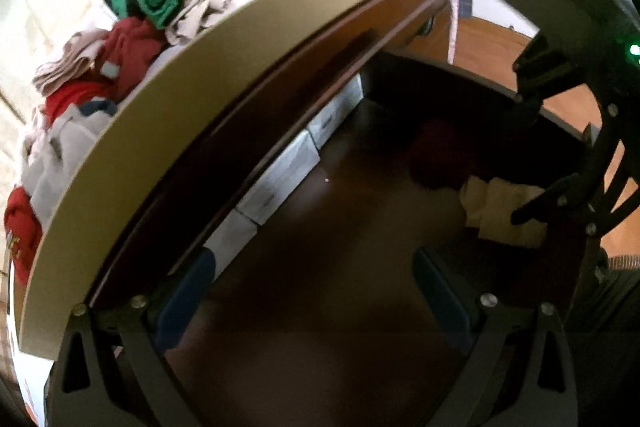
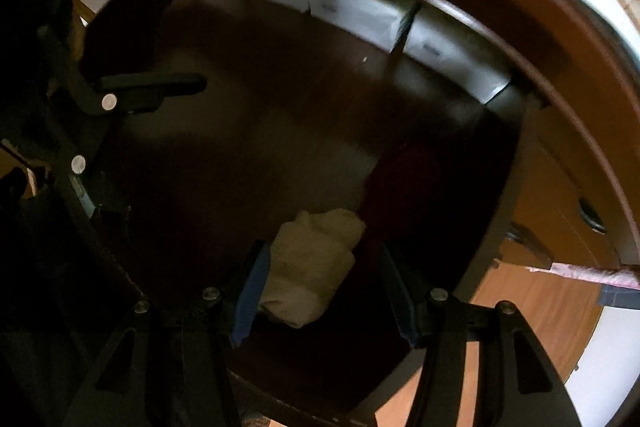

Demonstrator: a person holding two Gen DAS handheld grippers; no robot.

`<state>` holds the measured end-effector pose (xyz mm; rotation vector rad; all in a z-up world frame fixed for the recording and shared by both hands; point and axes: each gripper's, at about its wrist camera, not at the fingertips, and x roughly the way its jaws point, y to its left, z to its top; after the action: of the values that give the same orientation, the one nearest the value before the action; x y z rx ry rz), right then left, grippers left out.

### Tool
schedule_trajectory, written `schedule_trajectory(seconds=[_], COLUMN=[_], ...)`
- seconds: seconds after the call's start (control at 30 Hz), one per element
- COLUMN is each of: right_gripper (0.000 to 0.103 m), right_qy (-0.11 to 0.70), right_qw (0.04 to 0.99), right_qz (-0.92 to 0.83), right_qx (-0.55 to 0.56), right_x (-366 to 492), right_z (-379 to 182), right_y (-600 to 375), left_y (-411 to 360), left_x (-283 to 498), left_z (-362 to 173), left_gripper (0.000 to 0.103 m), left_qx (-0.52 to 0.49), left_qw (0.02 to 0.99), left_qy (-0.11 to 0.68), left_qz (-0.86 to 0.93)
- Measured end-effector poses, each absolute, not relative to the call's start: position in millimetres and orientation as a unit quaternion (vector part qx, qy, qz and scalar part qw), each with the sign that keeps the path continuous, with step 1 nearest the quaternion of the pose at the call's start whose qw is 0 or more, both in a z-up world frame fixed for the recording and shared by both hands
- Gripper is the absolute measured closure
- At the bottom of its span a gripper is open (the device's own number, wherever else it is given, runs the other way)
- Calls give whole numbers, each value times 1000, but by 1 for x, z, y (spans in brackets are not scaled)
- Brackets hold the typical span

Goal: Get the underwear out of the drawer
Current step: 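Move both tools back down into the drawer toward the beige cloth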

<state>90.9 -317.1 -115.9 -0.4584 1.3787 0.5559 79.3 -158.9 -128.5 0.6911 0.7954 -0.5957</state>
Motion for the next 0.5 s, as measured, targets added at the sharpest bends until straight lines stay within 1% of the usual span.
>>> schedule_trajectory(seconds=[0.27,0.5], right_gripper=[44,45], right_qy=[682,696], right_qw=[664,644], right_qz=[225,204], right_qx=[-208,-242], right_x=[96,96], right_z=[-138,-148], right_y=[-310,-303], left_y=[-163,-154], left_x=[79,92], left_z=[-134,-138], left_gripper=[3,3], left_qx=[332,315], left_qw=[810,811], left_qy=[373,386], left_qz=[-307,-307])
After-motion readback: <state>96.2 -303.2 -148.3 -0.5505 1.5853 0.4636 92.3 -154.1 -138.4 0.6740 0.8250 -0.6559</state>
